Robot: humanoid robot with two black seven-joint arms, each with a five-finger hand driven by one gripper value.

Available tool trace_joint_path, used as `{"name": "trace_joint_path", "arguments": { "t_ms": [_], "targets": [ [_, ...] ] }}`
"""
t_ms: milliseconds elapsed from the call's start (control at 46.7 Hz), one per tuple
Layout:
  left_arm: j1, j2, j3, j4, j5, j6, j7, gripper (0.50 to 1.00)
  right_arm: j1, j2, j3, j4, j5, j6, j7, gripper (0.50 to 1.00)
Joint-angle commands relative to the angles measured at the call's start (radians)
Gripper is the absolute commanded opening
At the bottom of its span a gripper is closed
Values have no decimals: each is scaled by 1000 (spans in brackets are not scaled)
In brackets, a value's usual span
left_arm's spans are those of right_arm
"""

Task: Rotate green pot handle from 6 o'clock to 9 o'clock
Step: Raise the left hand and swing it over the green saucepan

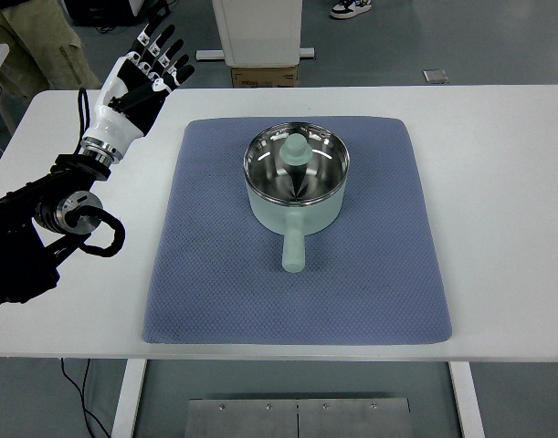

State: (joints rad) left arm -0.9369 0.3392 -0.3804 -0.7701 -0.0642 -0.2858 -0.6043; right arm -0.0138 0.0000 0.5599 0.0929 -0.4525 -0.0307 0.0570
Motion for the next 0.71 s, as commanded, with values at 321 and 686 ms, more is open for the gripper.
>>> {"name": "trace_joint_path", "arguments": {
  "t_ms": [321, 686],
  "targets": [
    [-39, 24, -2, -93, 164, 2, -2, 1000, 0, 0, 0, -1, 0, 0, 0, 1000],
    [-52, 14, -3, -97, 240, -1, -2, 1000, 0, 0, 0, 1, 0, 0, 0, 1000]
  ]
}}
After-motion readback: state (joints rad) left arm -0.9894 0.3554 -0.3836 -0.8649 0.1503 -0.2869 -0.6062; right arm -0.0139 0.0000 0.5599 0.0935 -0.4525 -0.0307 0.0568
